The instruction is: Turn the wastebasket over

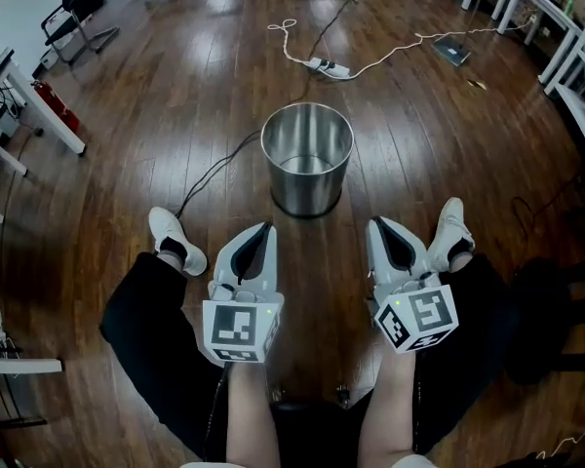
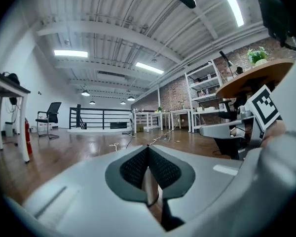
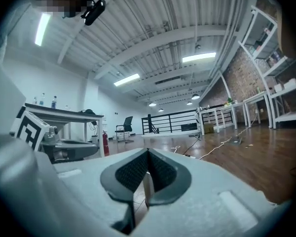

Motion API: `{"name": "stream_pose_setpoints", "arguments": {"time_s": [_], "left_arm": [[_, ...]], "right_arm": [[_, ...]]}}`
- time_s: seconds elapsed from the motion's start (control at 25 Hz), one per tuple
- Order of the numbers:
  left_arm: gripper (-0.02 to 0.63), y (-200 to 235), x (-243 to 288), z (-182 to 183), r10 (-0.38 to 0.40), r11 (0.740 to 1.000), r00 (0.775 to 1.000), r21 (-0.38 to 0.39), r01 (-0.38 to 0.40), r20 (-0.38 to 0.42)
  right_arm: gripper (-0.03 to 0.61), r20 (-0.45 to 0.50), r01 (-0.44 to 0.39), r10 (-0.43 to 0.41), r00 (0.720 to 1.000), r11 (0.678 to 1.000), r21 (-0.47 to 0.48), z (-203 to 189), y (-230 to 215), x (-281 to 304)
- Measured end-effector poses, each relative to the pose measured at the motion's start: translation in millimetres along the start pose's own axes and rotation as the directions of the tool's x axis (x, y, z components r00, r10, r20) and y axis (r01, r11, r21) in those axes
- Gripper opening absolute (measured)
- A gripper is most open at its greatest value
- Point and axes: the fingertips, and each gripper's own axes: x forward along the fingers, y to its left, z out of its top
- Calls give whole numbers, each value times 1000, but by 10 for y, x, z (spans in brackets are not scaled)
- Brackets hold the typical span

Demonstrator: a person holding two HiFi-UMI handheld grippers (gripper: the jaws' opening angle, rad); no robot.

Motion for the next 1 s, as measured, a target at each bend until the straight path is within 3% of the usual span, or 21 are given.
{"name": "stream_pose_setpoints", "arguments": {"time_s": [0.16,0.52,1.0], "left_arm": [[17,-321,-614,90,-3,999,999,-52,5,39],[17,-1001,-2000,80,-48,998,996,-36,51,73],[17,-1276,-3334,143,-20,999,991,-23,23,129]], "right_arm": [[-8,-37,-29,29,999,999,-20,-147,369,-624],[-8,-37,-37,37,999,999,2,-247,1117,-1993],[-8,-32,-55,54,998,997,-59,-71,2084,-3074]]}}
